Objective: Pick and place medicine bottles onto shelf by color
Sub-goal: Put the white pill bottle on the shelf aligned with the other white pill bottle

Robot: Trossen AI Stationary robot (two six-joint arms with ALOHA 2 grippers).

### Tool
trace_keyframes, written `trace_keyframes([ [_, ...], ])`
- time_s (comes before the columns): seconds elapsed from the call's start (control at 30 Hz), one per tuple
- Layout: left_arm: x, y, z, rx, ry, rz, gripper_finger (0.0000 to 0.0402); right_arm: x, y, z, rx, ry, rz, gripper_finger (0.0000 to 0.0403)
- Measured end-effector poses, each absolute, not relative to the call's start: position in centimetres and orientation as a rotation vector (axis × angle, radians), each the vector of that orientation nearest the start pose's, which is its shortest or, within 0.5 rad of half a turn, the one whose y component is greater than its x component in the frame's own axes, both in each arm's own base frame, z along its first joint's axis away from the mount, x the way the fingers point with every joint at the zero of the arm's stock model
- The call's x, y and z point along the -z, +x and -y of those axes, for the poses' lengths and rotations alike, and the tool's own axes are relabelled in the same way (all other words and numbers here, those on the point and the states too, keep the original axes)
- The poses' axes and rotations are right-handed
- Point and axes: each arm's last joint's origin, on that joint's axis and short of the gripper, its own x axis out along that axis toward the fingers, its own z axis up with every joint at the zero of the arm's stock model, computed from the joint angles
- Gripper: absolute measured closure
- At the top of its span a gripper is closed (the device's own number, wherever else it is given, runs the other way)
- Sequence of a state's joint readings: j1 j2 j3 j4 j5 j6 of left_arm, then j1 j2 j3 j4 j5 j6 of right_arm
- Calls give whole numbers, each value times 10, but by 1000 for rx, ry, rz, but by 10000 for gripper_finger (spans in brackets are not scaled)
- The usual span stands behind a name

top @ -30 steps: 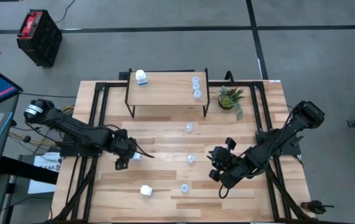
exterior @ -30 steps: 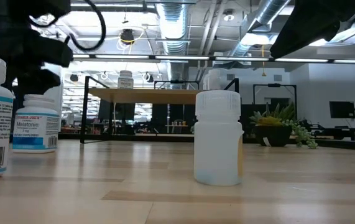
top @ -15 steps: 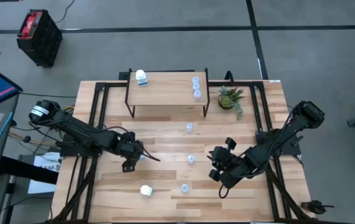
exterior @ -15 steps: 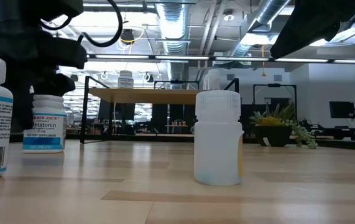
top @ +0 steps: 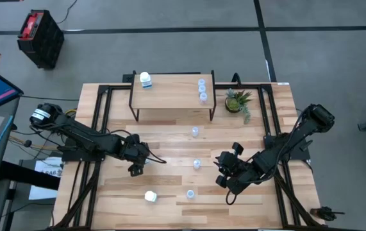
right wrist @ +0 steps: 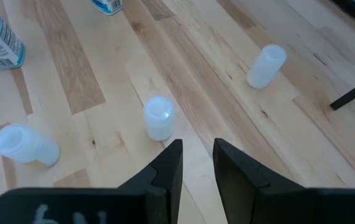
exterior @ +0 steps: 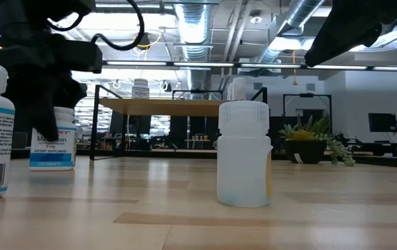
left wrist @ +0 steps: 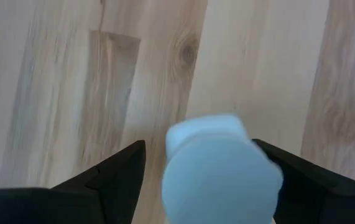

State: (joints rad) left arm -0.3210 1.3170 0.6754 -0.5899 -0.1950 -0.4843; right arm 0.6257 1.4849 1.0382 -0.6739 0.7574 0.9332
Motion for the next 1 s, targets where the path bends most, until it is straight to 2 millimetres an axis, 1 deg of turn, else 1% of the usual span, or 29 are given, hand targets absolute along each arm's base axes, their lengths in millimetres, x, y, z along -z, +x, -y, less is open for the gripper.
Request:
trace_keyframes([
  [0.07,-170,210,64,-175,-117,-1161,134,-235,241,-150,483,160,-703,291],
  [0.17,-171,210,64,-178,-128,-1160,161,-235,241,-149,483,160,-703,291],
  [0.37,-170,207,63,-203,-152,-1195,254,-235,241,-150,482,160,-703,291],
  [0.4,-170,207,63,-206,-155,-1197,261,-235,241,-150,482,160,-703,291],
  [0.5,-175,206,62,-212,-134,-1222,261,-235,241,-150,482,160,-704,291],
  [0.57,-188,209,61,-213,-110,-1238,261,-235,241,-150,482,160,-704,291],
  [0.67,-218,216,57,-214,-45,-1246,261,-235,241,-149,483,159,-705,291],
  [0.8,-267,228,49,-221,96,-1186,260,-235,241,-149,483,159,-705,291],
  [0.9,-301,233,36,-265,191,-1134,257,-235,241,-149,483,159,-705,291],
  [1.0,-330,237,17,-291,259,-1077,260,-235,241,-149,483,159,-705,291],
])
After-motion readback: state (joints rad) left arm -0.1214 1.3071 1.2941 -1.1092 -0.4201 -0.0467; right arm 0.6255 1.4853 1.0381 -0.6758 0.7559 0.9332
